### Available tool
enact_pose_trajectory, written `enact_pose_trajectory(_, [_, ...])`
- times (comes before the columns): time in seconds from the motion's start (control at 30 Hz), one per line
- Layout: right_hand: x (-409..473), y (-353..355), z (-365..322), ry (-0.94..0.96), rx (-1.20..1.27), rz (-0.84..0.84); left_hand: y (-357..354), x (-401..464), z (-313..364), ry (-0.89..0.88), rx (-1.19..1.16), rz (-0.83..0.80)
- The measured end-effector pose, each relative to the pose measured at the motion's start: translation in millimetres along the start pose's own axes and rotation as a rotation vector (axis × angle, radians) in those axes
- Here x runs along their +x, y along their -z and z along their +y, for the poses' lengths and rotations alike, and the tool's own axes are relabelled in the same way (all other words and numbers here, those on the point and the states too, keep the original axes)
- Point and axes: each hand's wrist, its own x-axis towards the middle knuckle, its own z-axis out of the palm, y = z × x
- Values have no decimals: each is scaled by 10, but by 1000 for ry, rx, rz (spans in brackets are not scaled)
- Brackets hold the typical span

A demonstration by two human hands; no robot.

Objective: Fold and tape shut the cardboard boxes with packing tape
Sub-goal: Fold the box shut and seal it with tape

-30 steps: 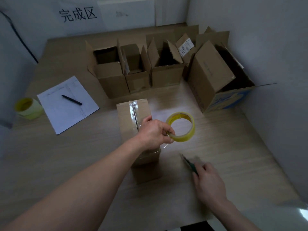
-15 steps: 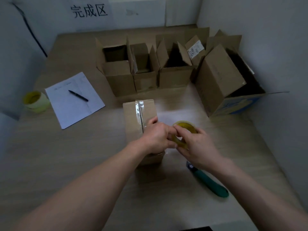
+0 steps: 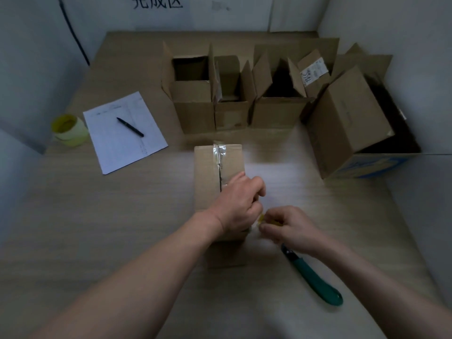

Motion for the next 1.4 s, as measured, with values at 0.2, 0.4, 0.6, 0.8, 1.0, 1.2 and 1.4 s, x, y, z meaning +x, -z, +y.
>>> enact_pose_trajectory(0.2, [31,74,4,-110,100,-102,-22,-8,-44,-16,29,-62])
enact_pose_trajectory(0.4, [228,133,-140,-27,-833,47,-3,-32,-69,-64,114,-164])
enact_pose_trajectory(0.6, [178,276,293,-154,-804,44,40,-66,-66,-156,383,-353])
enact_pose_trajectory(0.8, [-81,126,591,254,-695,387,-146,-93,108,-86,592,-370])
enact_pose_trajectory(1.0, [-202,15,709,217,-602,428,-167,-300,126,-174,626,-171])
enact_pose_trajectory(1.2, [-223,-32,497,131,-399,509,-136,-482,81,-107,837,-151])
enact_pose_trajectory(1.4, [-125,-40,-97,142,-208,670,-68,-525,-34,-331,651,-5])
